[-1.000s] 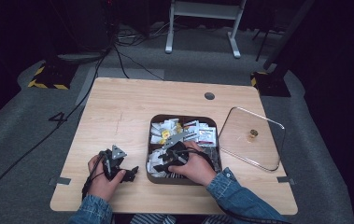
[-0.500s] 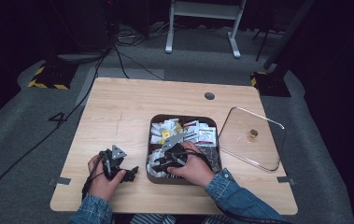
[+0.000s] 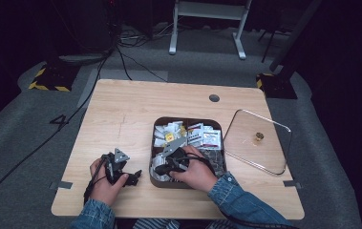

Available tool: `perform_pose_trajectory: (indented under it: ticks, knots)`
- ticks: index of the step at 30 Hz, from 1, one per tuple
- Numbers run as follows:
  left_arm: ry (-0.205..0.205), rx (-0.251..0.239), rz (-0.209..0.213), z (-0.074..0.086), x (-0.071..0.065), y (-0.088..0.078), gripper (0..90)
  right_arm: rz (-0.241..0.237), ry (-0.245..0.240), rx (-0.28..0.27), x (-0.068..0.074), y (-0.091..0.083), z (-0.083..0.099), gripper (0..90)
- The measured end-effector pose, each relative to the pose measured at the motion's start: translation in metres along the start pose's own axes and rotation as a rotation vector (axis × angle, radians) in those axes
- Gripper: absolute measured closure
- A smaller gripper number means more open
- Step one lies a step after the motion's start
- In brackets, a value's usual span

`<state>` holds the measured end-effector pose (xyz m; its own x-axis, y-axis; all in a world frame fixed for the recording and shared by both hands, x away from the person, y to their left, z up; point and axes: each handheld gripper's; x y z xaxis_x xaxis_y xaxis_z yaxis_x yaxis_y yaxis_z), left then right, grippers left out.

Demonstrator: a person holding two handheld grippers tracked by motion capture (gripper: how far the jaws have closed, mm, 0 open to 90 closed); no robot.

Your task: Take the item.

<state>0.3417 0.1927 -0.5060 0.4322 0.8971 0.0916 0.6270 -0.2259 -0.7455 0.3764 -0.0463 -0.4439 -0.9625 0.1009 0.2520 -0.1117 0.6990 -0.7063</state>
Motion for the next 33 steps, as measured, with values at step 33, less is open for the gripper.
perform_pose_trajectory:
  ticks: [33]
  knots:
    - [0.002, -0.002, 0.002, 0.000, 0.000, 0.000, 0.1, 0.113, 0.002, -0.203, 0.005, -0.096, -0.006, 87.1]
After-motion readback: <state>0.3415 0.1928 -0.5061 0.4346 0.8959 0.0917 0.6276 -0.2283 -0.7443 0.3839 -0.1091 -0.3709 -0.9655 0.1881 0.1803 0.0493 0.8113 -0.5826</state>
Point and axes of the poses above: each handheld gripper's, and its own axes: y roughly forward along the jaws, z roughly out of its underside, x roughly to its left, and after that the axes turned 9 degrees about -z, right-handed
